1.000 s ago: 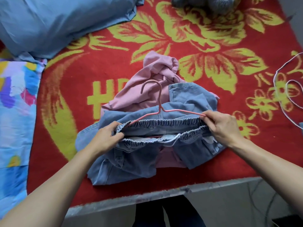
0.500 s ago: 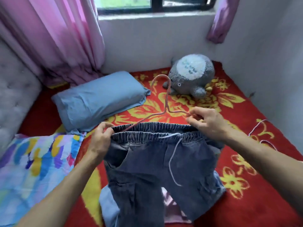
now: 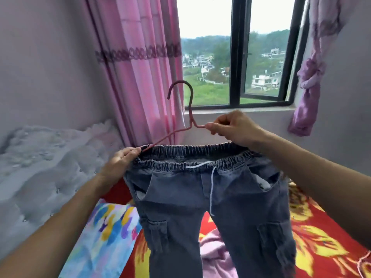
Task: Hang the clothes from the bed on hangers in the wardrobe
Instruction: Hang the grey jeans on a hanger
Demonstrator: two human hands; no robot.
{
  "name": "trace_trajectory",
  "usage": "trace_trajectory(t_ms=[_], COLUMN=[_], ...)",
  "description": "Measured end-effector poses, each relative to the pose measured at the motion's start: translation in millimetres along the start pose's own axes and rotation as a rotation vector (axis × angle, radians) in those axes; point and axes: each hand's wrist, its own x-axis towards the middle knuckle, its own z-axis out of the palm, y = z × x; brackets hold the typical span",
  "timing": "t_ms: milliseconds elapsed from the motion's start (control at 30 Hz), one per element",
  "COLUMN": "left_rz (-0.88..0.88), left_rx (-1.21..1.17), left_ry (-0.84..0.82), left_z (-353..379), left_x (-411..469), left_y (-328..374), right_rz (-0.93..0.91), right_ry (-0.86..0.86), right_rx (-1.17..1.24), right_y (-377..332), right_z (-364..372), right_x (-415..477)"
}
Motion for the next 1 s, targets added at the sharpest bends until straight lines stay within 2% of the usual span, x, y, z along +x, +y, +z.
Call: trace_trajectory(t_ms=[167, 300, 400, 567, 667, 800, 1000], left_rz=[0.004, -0.059, -0.177, -0.521, -0.669, -0.825, -0.953], left_rx=[0.209, 0.409, 0.5, 0.631, 0.705, 0.781, 0.928], left_ry=[0.264, 0.511, 0.619, 0.672, 0.673, 0.735, 0.765], left_z=[-25, -30, -42, -92, -125, -159, -200], left_x=[-80, -171, -247, -392, -484, -598, -745], left_y=[35, 51, 59, 76, 97, 126, 154], right_rz=[-0.006, -0.041, -0.091, -0.207, -0.26, -0.31, -0.29], right_ry=[-0.264, -0.545, -0.709, -0.927, -0.99, -1.059, -1.128], right_rx=[0.158, 0.297, 0.351, 0.347, 0.355, 0.386, 0.481], right_y=[-49, -80, -115, -193, -245, -313, -404], right_z=[-13, -7, 13, 77, 113, 149, 193], right_x=[-21, -52, -81, -146, -192, -249, -314])
